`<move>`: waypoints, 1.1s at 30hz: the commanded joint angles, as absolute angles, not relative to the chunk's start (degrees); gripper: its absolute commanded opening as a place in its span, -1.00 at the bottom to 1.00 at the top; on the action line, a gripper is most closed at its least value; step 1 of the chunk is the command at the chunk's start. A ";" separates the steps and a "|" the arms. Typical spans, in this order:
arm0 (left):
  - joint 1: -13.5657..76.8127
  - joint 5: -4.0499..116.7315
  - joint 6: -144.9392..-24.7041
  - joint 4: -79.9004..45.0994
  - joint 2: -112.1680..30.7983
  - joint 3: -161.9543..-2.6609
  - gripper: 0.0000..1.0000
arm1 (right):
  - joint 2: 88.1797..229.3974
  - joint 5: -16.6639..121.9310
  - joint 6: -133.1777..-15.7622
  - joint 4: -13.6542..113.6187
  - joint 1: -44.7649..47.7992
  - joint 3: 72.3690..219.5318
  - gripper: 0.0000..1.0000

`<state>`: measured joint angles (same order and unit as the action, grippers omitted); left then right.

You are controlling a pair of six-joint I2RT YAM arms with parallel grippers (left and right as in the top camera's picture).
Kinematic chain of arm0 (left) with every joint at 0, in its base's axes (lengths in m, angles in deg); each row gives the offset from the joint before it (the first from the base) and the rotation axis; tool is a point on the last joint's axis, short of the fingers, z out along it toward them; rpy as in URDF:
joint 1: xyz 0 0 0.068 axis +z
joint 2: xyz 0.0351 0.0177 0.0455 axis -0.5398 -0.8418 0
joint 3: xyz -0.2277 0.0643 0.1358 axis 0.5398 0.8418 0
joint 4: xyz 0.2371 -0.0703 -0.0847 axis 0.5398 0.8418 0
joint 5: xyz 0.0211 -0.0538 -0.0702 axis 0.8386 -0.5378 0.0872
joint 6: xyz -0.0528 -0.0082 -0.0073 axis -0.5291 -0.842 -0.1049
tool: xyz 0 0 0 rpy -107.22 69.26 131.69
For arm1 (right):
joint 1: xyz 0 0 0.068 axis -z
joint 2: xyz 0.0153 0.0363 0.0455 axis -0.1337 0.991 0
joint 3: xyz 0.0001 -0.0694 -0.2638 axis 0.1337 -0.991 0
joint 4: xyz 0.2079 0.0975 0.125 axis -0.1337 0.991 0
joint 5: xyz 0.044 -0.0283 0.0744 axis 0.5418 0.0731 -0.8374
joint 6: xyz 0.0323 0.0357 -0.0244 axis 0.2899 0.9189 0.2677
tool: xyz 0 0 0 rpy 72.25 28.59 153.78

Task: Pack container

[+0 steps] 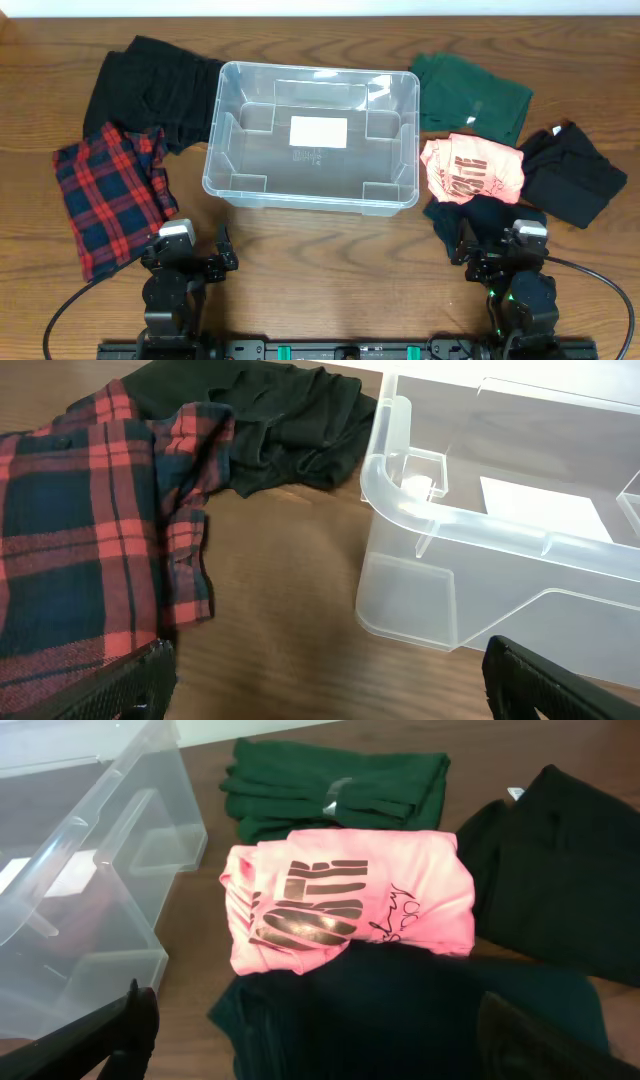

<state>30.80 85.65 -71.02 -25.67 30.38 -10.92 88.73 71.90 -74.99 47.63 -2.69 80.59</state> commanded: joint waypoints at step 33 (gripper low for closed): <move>31.15 84.16 -71.32 -25.56 29.90 -9.90 0.96 | 88.33 72.47 -74.25 47.55 -3.11 80.37 0.99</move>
<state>30.80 85.15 -71.06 -25.67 30.32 -10.92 88.73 71.90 -74.99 47.61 -2.69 80.59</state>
